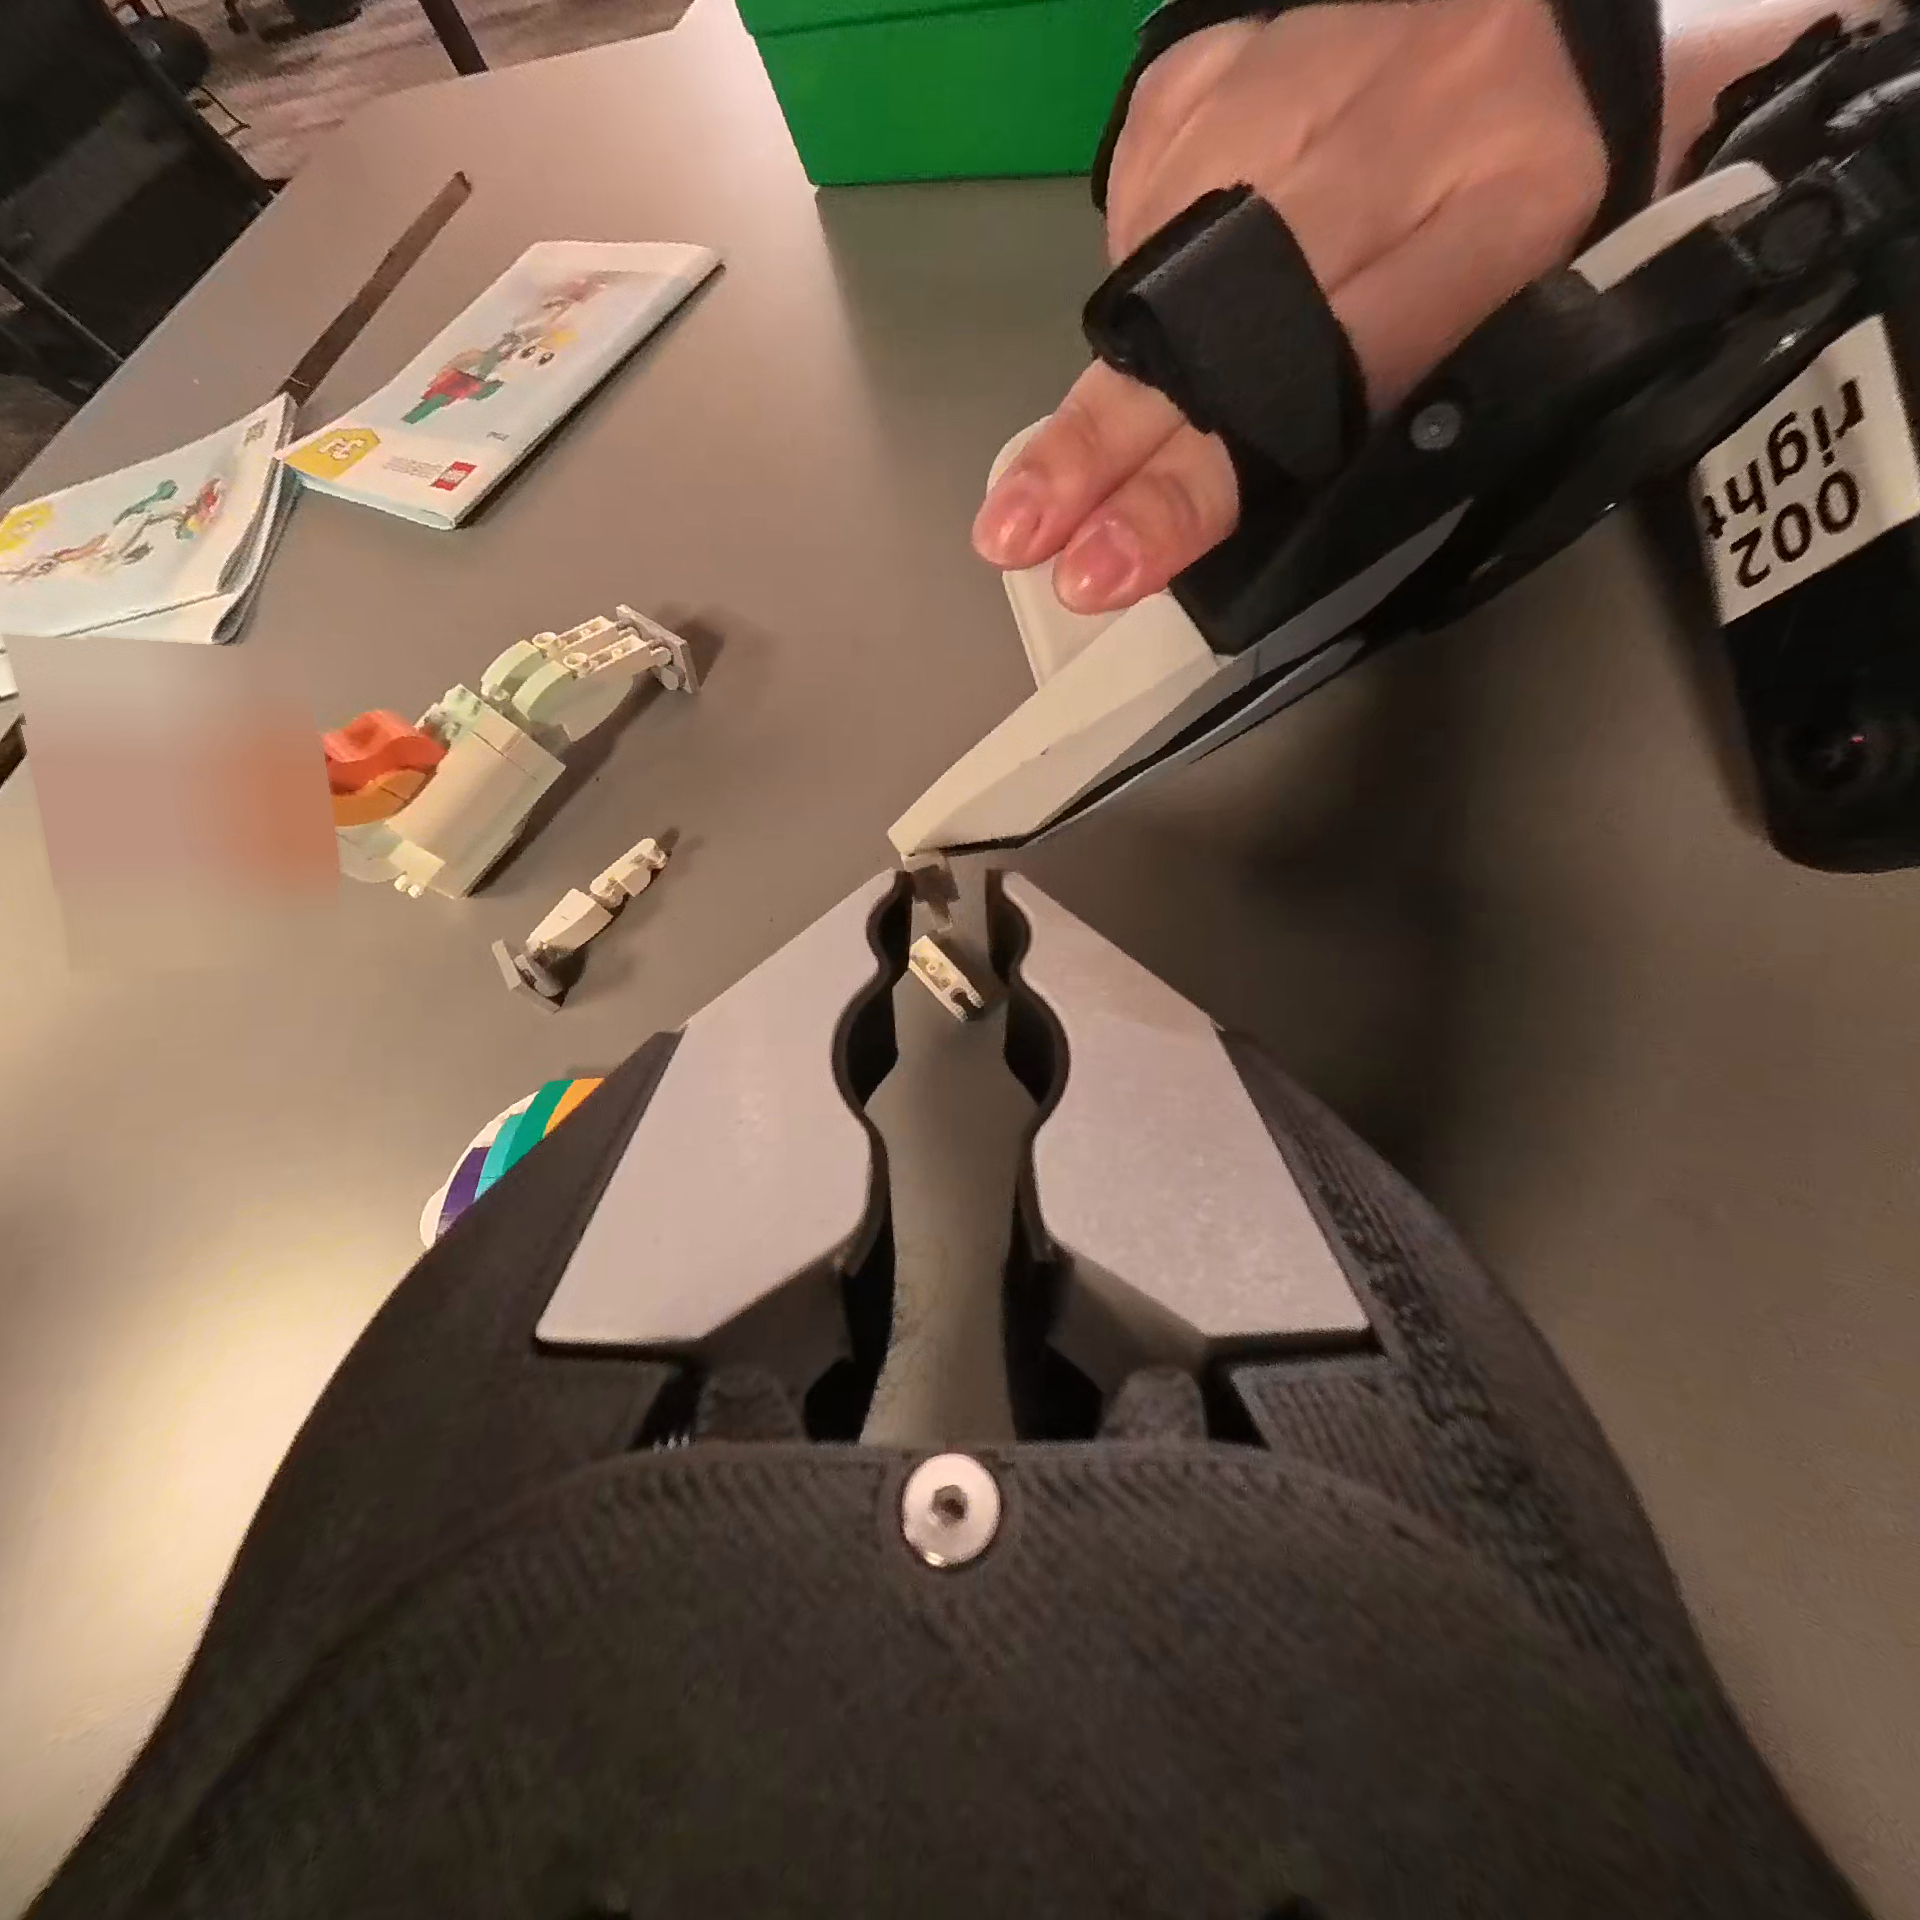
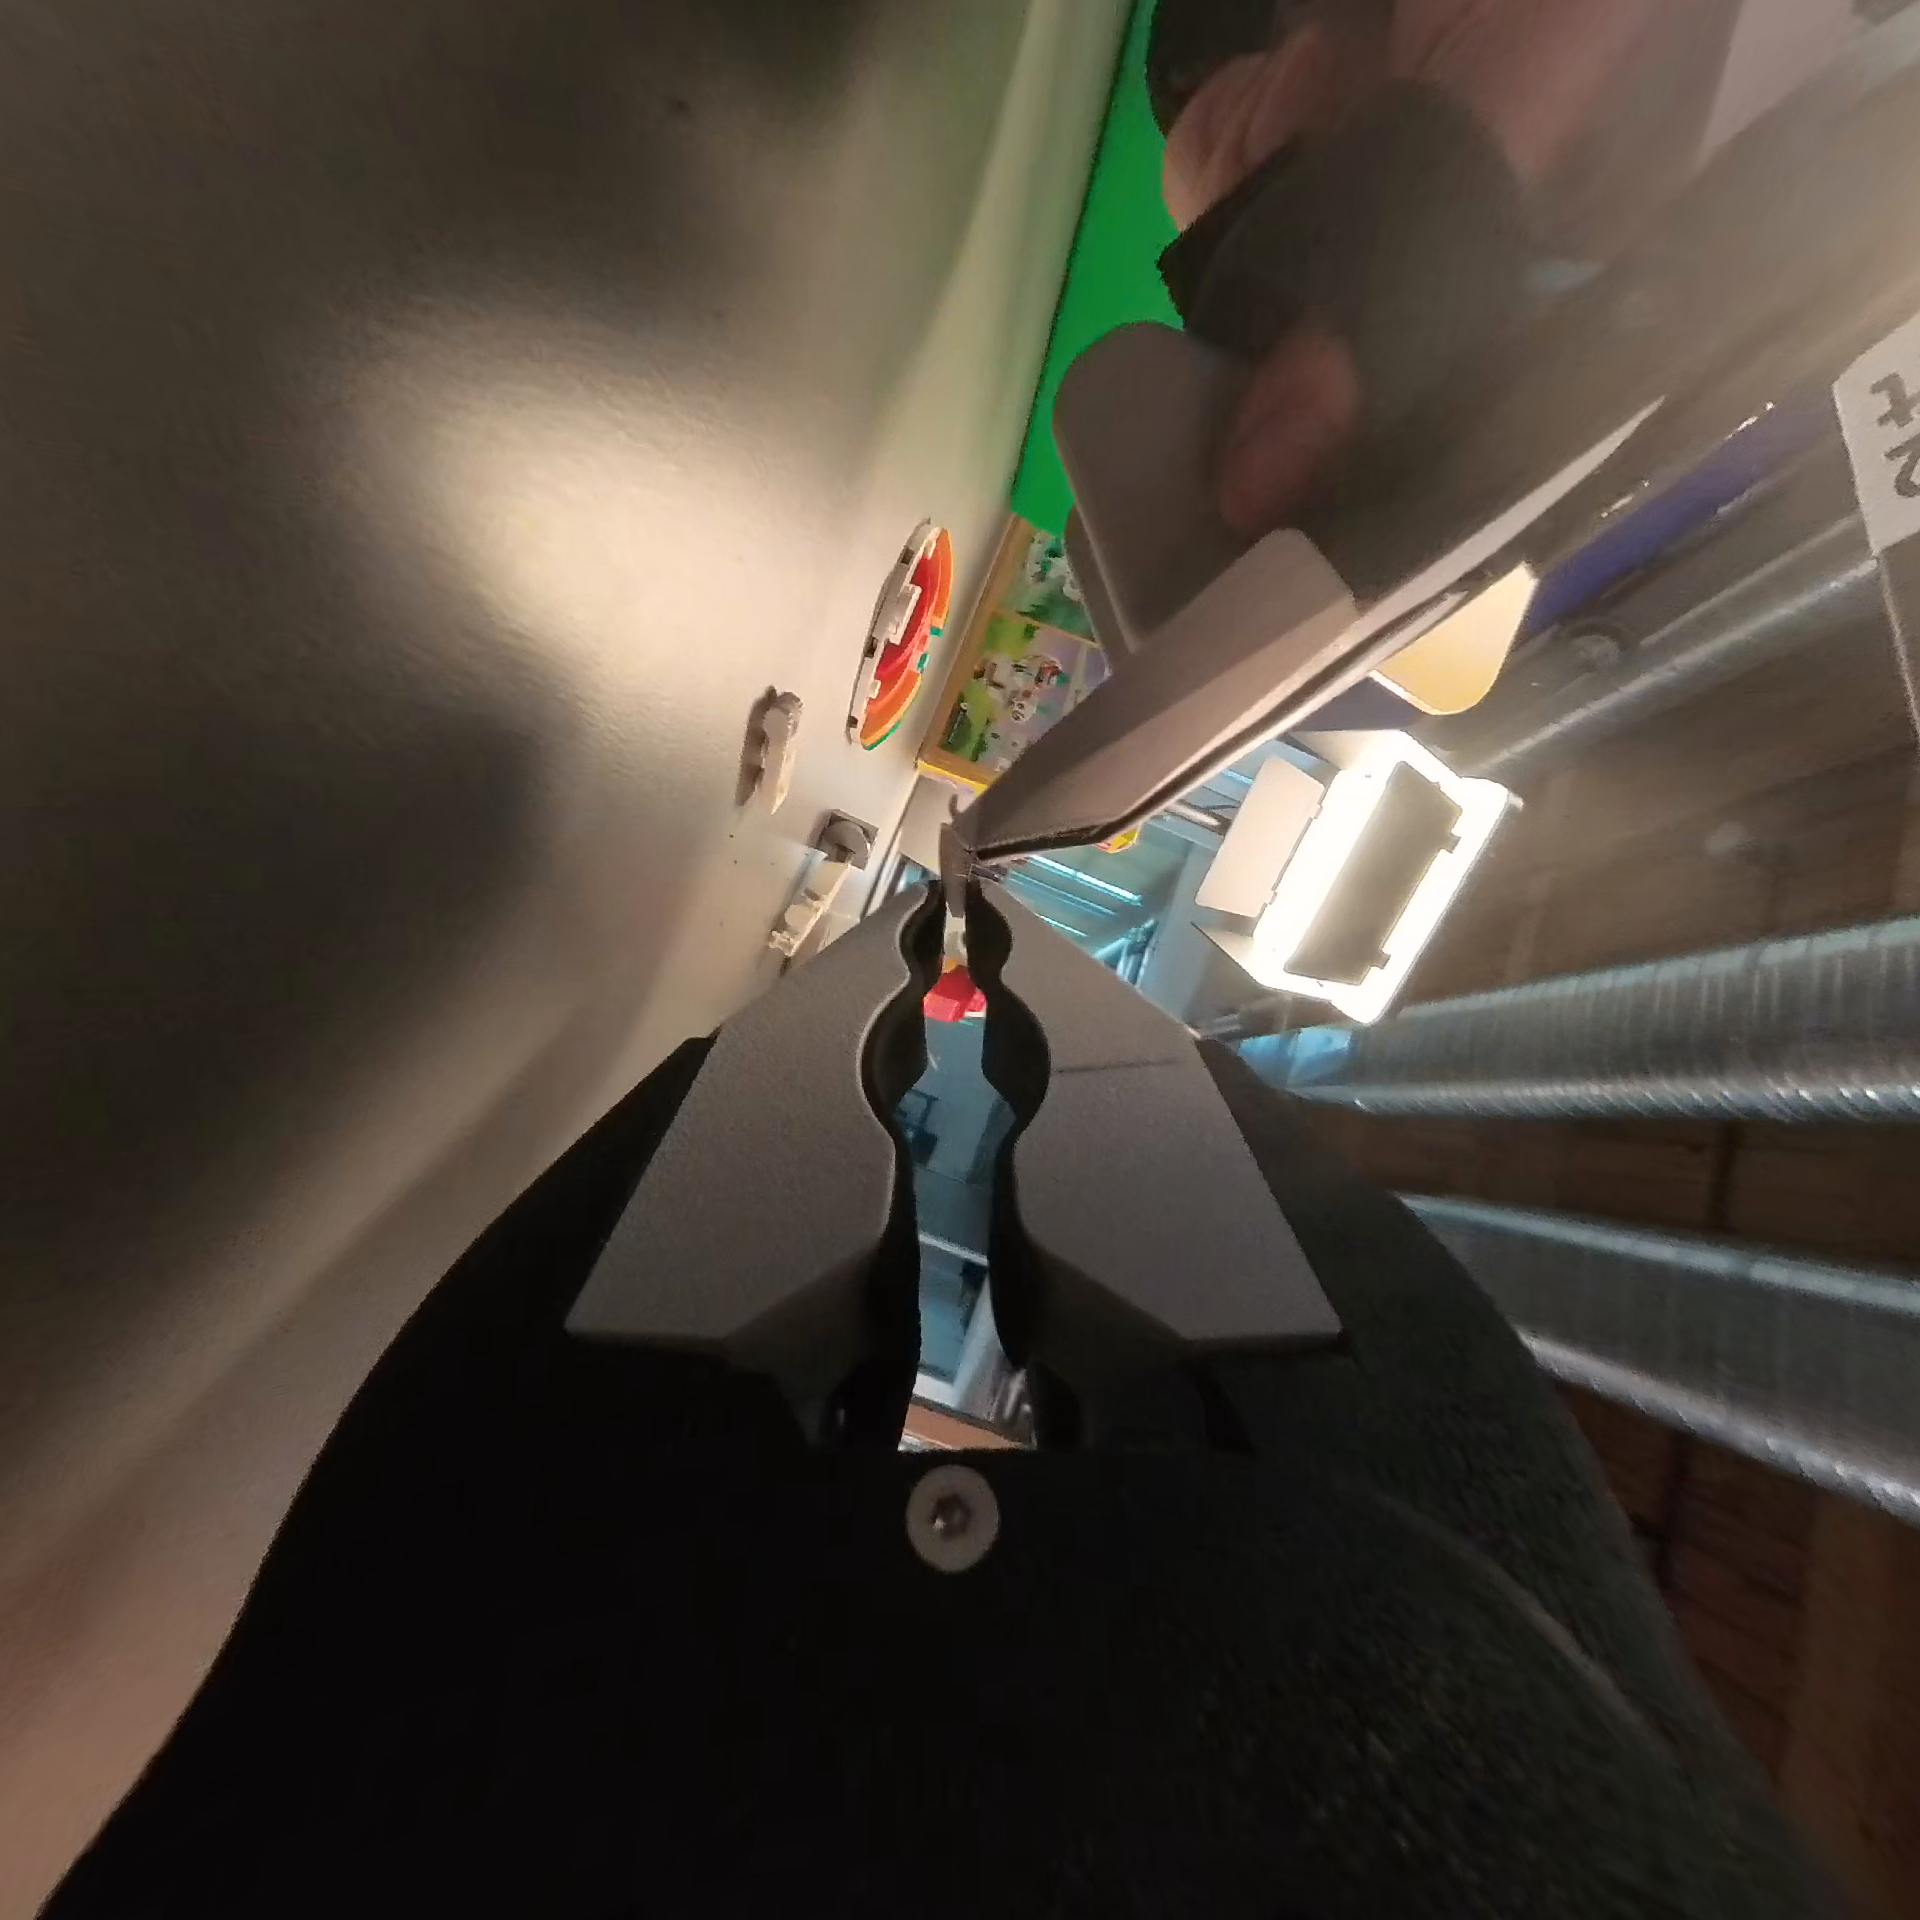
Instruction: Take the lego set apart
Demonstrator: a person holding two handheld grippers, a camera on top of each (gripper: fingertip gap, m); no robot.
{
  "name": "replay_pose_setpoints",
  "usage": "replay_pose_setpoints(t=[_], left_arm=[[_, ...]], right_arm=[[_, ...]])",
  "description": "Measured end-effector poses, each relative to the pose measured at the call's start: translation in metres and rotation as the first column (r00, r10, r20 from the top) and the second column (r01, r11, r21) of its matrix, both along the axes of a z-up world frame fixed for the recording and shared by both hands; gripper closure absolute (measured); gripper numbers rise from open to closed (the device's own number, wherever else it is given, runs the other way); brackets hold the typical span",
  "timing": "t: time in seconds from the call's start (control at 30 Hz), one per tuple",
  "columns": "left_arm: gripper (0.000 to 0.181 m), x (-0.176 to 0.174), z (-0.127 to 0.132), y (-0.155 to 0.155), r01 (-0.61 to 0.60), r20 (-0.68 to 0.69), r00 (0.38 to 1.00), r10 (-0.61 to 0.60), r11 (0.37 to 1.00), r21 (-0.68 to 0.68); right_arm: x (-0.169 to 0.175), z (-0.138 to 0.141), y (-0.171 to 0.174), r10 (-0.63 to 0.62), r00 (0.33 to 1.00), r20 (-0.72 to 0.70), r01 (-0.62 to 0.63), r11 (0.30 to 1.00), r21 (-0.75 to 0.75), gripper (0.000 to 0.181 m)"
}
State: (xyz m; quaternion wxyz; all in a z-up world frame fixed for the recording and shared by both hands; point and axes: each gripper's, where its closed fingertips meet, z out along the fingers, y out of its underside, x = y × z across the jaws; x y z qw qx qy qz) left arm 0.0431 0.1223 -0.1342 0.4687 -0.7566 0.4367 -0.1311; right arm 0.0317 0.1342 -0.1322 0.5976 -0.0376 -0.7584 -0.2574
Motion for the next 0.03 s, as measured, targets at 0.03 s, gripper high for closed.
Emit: replay_pose_setpoints(t=[0.03], left_arm=[[0.171,-0.001,0.0002,0.0009,-0.007,-0.001,1.0,0.007,1.0,0.003]], right_arm=[[-0.0003,0.0001,-0.0004,0.001,1.0,0.0,-0.001,1.0,0.005,0.18]])
